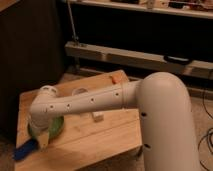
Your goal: Place the white sponge in the ceramic bowl
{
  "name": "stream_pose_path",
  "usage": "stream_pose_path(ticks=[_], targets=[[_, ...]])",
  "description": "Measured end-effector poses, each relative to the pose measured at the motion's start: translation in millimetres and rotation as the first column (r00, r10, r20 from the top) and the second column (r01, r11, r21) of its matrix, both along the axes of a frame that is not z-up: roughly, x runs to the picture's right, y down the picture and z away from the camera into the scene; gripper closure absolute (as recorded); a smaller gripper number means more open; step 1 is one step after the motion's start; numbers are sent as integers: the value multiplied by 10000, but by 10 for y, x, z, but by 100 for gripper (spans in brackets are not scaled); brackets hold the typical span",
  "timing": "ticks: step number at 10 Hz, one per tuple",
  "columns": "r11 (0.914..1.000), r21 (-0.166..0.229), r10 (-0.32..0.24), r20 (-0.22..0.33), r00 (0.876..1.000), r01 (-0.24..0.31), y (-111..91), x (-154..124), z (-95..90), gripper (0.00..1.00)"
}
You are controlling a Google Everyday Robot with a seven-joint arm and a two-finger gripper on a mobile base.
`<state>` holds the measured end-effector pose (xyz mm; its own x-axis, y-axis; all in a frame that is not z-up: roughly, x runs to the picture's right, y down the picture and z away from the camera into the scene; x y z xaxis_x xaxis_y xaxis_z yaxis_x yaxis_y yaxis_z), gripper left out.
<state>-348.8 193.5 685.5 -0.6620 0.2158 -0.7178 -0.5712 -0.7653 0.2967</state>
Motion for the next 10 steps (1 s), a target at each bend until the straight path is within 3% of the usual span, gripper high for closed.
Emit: stream_pose_path(ticks=[3, 5, 6, 8, 10], targets=[[9994, -321, -94, 1302, 9914, 137, -180, -636, -29, 20], [9989, -340, -256, 1576, 9872, 313, -166, -877, -92, 20], [9978, -233, -583, 1566, 9859, 627, -35, -1007, -170, 20], [9948, 61, -1020, 1029, 9895, 1019, 159, -1011, -214, 20], [9936, 63, -1133, 404, 9927, 1131, 330, -896, -36, 20]])
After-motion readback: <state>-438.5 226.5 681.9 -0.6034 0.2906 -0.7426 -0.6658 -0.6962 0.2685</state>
